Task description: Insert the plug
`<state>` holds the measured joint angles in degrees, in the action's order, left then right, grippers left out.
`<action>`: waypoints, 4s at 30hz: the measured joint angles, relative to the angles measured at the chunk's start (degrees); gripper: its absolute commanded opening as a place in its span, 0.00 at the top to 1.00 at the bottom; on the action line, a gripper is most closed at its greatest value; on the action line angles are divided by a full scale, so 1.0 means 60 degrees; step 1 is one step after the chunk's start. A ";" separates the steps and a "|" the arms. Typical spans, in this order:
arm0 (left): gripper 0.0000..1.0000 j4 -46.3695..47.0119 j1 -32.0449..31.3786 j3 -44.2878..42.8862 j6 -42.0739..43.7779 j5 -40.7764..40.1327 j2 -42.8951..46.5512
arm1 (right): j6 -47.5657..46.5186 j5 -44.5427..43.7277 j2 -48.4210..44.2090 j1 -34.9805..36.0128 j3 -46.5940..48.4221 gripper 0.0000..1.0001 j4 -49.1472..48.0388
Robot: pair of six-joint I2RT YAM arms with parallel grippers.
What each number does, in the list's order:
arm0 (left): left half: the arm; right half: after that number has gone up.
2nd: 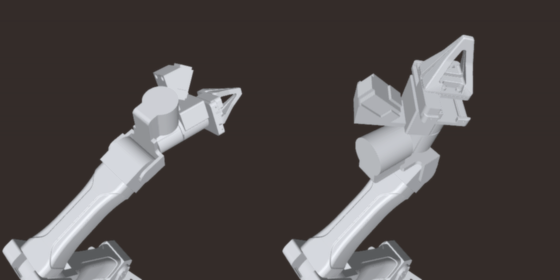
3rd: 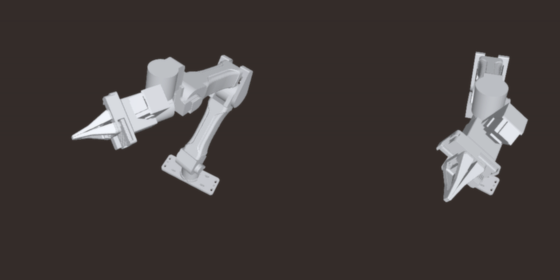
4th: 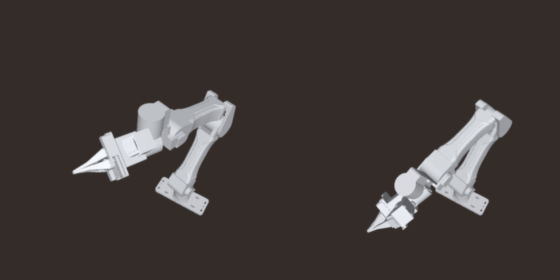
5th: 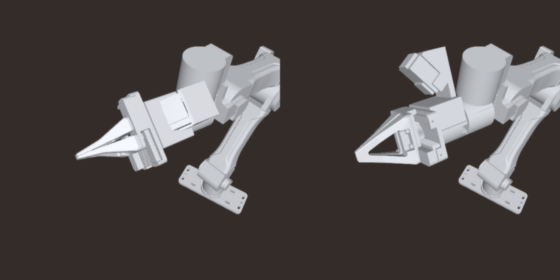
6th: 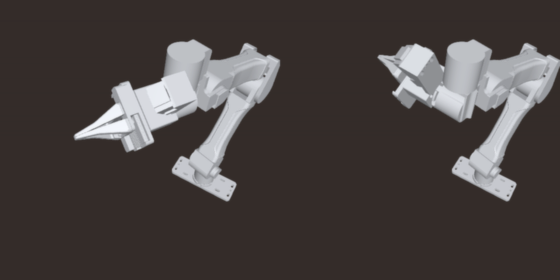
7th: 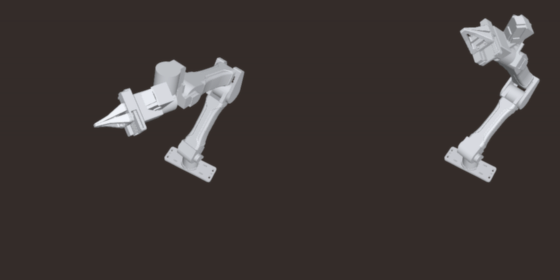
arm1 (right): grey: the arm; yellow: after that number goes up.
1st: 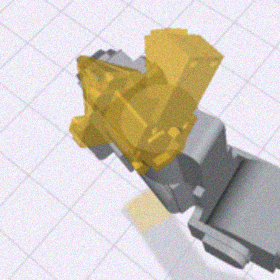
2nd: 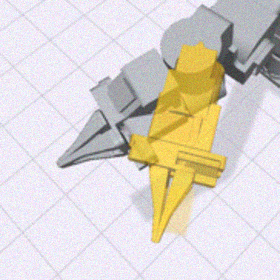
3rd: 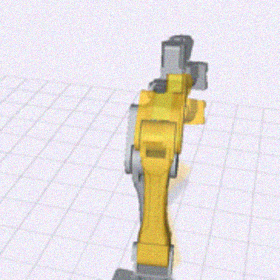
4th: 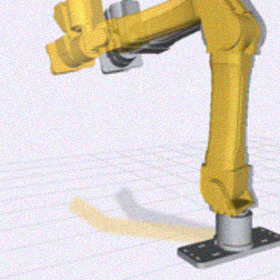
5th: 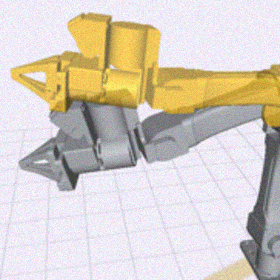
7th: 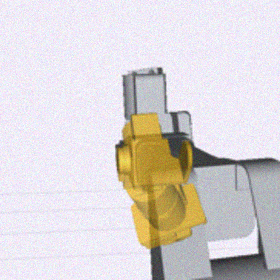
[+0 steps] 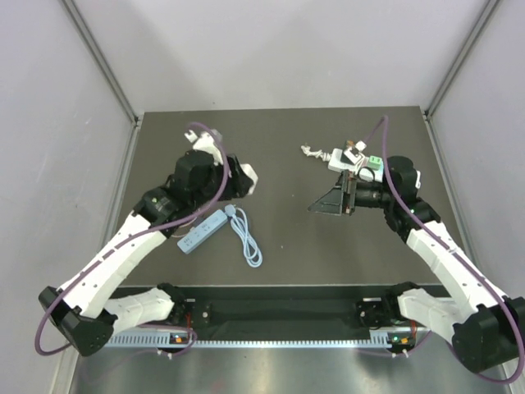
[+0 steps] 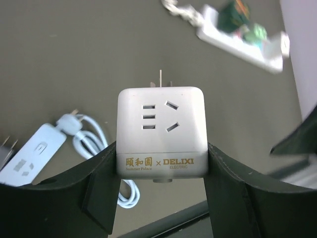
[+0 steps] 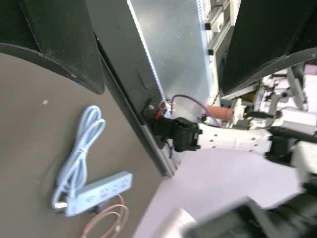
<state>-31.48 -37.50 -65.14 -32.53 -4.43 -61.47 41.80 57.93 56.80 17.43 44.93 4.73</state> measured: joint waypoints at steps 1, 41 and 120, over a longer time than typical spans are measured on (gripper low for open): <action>1.00 -0.0466 0.0087 -0.0441 -0.0426 -0.0452 -0.0113 | -0.0251 -0.0175 0.0036 0.0000 0.0026 0.00 0.0324; 1.00 -0.7267 0.6768 -0.0448 -0.2047 0.1818 -0.3570 | -0.1526 -0.1461 -0.1319 0.0000 0.0029 0.00 0.2153; 1.00 -0.7238 0.8076 -0.0408 -0.0710 0.2776 -0.5472 | -0.2302 -0.1902 -0.1570 0.0000 0.0168 0.00 0.3166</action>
<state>-74.91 10.96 -67.59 -36.80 12.23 -94.30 27.99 46.52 47.37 17.43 45.93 23.73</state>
